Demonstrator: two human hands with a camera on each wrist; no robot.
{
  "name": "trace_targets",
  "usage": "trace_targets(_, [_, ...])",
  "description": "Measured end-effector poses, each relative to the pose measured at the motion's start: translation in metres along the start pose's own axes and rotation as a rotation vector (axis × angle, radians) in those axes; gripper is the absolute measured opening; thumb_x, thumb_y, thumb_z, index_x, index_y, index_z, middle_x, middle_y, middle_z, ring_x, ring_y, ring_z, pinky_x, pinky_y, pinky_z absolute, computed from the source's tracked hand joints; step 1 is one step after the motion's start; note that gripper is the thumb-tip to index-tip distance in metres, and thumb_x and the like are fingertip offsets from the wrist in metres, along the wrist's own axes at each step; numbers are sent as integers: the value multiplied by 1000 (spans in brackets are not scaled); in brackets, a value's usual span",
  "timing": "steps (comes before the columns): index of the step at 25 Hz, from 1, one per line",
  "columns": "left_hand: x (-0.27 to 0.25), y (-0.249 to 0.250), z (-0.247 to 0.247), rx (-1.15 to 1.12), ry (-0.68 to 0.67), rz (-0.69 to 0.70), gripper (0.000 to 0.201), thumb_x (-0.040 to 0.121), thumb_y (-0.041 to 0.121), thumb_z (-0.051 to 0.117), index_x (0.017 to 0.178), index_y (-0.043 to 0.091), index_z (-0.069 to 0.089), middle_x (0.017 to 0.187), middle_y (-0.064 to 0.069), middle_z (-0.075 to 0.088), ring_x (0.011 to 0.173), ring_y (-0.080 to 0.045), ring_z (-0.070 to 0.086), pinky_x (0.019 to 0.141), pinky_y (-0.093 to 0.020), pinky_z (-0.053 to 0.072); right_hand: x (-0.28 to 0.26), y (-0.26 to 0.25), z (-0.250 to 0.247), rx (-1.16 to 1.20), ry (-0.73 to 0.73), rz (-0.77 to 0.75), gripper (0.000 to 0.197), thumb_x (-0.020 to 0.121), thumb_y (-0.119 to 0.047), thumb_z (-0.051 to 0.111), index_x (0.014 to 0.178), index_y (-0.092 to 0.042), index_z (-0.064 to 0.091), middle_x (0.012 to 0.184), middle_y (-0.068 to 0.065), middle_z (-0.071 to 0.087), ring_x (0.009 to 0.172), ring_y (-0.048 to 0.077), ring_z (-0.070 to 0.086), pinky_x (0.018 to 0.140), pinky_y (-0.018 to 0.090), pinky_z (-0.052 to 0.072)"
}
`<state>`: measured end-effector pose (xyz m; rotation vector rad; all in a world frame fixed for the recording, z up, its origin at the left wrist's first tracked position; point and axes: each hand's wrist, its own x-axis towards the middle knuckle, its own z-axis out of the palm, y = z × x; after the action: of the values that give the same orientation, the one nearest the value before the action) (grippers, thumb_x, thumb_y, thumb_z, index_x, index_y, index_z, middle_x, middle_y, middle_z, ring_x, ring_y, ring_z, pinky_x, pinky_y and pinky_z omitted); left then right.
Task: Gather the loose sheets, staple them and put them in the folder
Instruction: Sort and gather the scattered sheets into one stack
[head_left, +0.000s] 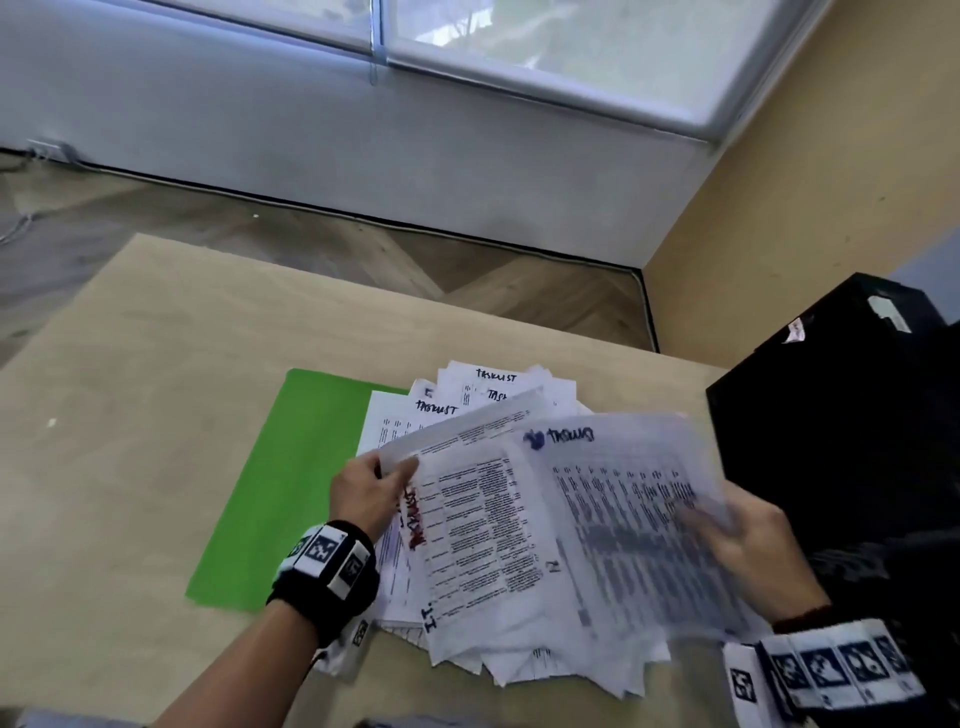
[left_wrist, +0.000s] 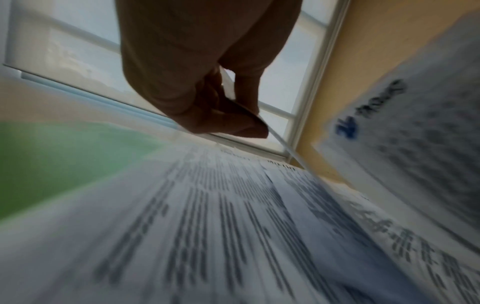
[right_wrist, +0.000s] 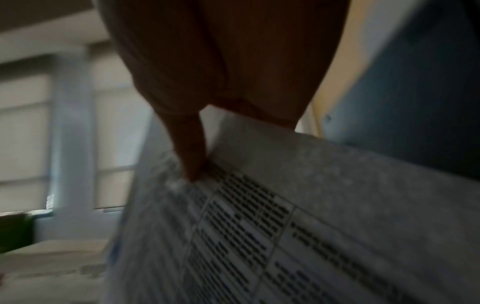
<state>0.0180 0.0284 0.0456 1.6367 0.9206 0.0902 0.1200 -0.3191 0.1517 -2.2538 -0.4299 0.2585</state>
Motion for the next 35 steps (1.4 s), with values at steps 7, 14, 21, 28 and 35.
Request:
trace_targets(7, [-1, 58, -13, -76, -655, 261, 23, 90, 16, 65, 82, -3, 55, 56, 9, 55, 49, -4, 42, 49, -19, 32, 31, -64, 7, -312, -389, -561, 9, 81, -21, 64, 85, -28, 63, 124, -14, 60, 109, 6, 62, 86, 23, 47])
trace_targets(14, [-12, 74, -17, -155, -668, 153, 65, 86, 64, 44, 124, 13, 61, 116, -14, 67, 100, -20, 63, 85, -33, 53, 60, -69, 78, -318, -390, -545, 25, 74, -4, 75, 85, -19, 58, 104, -6, 58, 95, 15, 57, 82, 36, 50])
trace_targets(21, [-1, 57, -30, -30, -618, 194, 38, 102, 36, 39, 103, 10, 68, 101, -4, 71, 84, -9, 68, 78, -23, 51, 41, -49, 58, -307, -450, -580, 22, 74, -4, 69, 92, -18, 68, 100, -3, 64, 89, 6, 61, 77, 30, 54])
trace_targets(28, [-35, 82, -9, 207, -931, 272, 44, 94, 48, 50, 63, 19, 59, 60, 12, 56, 51, -2, 49, 59, -18, 40, 37, -64, 55, -526, -399, -736, 31, 72, -5, 67, 95, -25, 58, 112, -3, 68, 98, 19, 63, 80, 25, 44])
trace_targets(35, [17, 26, 16, 408, -252, 36, 43, 93, 48, 53, 101, 7, 64, 102, -8, 69, 90, -24, 64, 80, -33, 51, 32, -33, -20, 226, 360, -81, 39, 84, -3, 73, 120, -7, 60, 95, -16, 73, 90, 2, 68, 76, 13, 54])
